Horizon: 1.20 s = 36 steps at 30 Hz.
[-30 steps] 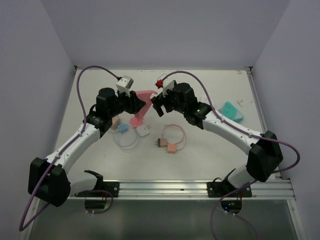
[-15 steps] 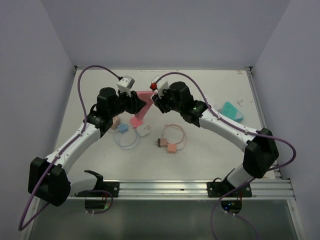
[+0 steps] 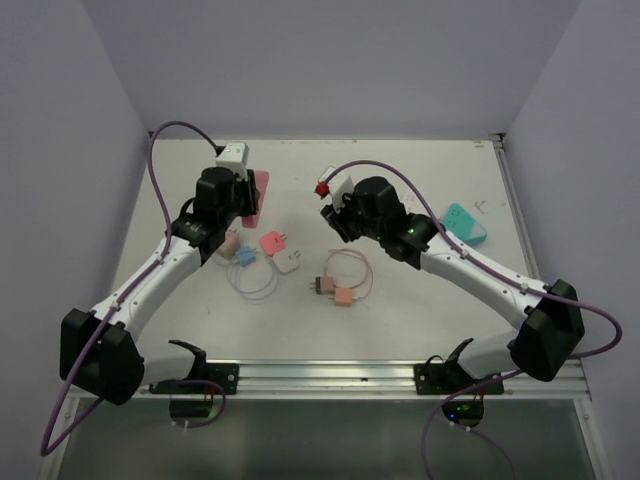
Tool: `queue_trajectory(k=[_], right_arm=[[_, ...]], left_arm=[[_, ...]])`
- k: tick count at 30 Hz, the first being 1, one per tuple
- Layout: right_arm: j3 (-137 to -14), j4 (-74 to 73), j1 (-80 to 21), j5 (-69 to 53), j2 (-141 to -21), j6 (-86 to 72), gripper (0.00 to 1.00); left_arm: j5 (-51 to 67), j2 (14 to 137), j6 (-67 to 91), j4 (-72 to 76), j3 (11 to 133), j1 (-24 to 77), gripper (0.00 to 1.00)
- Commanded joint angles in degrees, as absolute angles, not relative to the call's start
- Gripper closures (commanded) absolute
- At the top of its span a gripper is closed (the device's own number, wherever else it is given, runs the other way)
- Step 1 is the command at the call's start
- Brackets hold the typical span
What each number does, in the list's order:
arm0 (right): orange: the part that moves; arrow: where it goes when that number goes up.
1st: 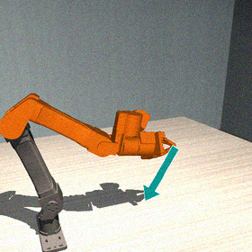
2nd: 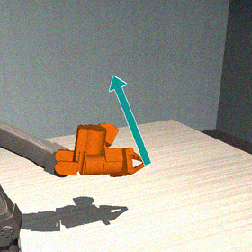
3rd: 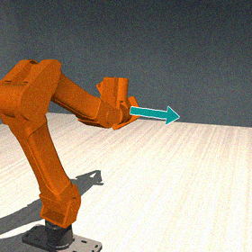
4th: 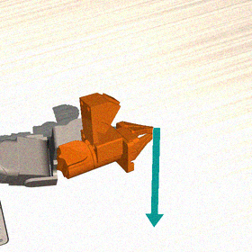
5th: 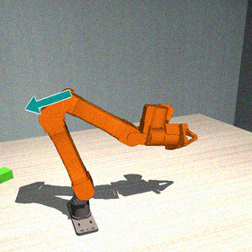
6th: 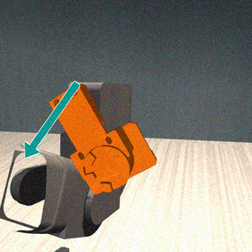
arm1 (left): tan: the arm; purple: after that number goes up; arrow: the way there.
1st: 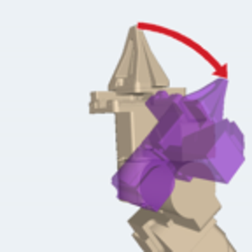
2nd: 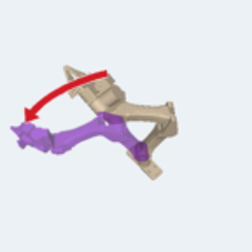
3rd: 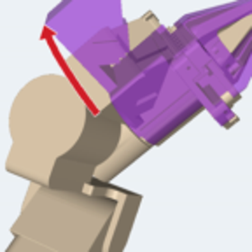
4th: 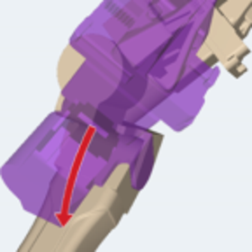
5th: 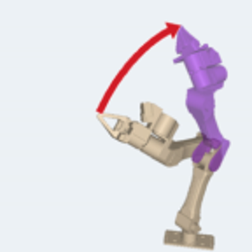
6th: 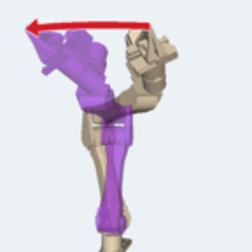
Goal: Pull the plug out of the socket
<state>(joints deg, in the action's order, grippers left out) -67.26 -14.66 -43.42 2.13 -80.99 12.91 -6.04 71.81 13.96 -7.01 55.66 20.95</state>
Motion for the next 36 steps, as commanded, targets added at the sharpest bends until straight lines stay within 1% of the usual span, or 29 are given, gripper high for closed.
queue_trajectory(k=[1, 5, 8, 11, 12, 14, 18, 21, 23, 26, 28, 29, 31, 32, 34, 35, 36], right_arm=[[-66.36, -15.56, -43.95, 3.17, -76.82, 11.87, 1.0], [-64.34, -14.77, -43.95, 0.09, -76.11, 6.78, 1.0], [-61.45, -11.79, -43.95, -8.33, -76.9, -3.47, 1.0], [-56.09, -3.54, -44.3, -16.14, -77.87, -12.96, 1.0], [-53.29, 1.36, -44.82, -17.74, -78.22, -15.1, 1.0], [-50.03, 5.17, -45.96, -20.03, -80.23, -20.44, 1.0], [-47.11, 14.03, -47.54, -23.02, -84.54, -26.97, 1.0], [-46.32, 19.14, -48.69, -26.09, -89.1, -31.54, 0.95], [-46.67, 20.12, -49.3, -26.45, -91.13, -33.47, 0.92], [-47.28, 19.52, -49.39, -25.14, -94.3, -34.71, 0.9], [-47.46, 19.07, -49.31, -24.87, -95.18, -34.8, 0.84], [-47.46, 18.81, -49.31, -24.61, -95.27, -34.89, 0.75], [-47.55, 17.5, -49.39, -23.3, -95.19, -34.72, 0.69], [-47.9, 16.45, -49.39, -22.6, -95.19, -34.37, 0.62], [-48.16, 13.72, -49.31, -21.36, -94.49, -33.67, 0.52], [-48.25, 13.1, -49.39, -20.23, -94.13, -32.97, 0.42], [-48.25, 11.79, -49.39, -19.78, -93.78, -32.79, 0.37]], left_arm=[[-14.94, 71.28, 12.66, -6.77, 58.54, 21.09, 1.0], [-13.54, 69.79, 12.66, -5.28, 57.66, 21.01, 1.0], [-12.14, 69.08, 12.74, -4.22, 57.22, 21.01, 1.0], [-11.25, 68.99, 12.92, -4.04, 57.13, 21.01, 1.0], [-11.08, 68.99, 13.01, -3.96, 57.13, 20.92, 1.0], [-10.46, 68.91, 13.1, -3.87, 57.04, 20.92, 1.0], [-9.67, 68.99, 13.18, -3.6, 56.95, 20.92, 1.0], [-8.7, 68.91, 13.27, -3.34, 56.95, 20.92, 1.0], [-8.09, 68.91, 13.36, -3.25, 56.87, 20.92, 1.0], [-7.91, 68.82, 13.45, -3.08, 56.69, 20.92, 1.0], [-7.56, 68.91, 13.36, -2.81, 56.69, 20.92, 1.0], [-7.47, 68.91, 13.36, -2.81, 56.69, 20.92, 1.0], [-7.21, 68.91, 13.36, -2.73, 56.69, 20.92, 1.0], [-7.03, 68.91, 13.36, -2.81, 56.69, 20.92, 1.0], [-6.86, 69.08, 13.53, -2.72, 56.69, 20.92, 1.0], [-6.77, 69.08, 13.45, -2.72, 56.6, 20.92, 1.0], [-6.59, 69.08, 13.53, -2.64, 56.6, 20.92, 1.0]])
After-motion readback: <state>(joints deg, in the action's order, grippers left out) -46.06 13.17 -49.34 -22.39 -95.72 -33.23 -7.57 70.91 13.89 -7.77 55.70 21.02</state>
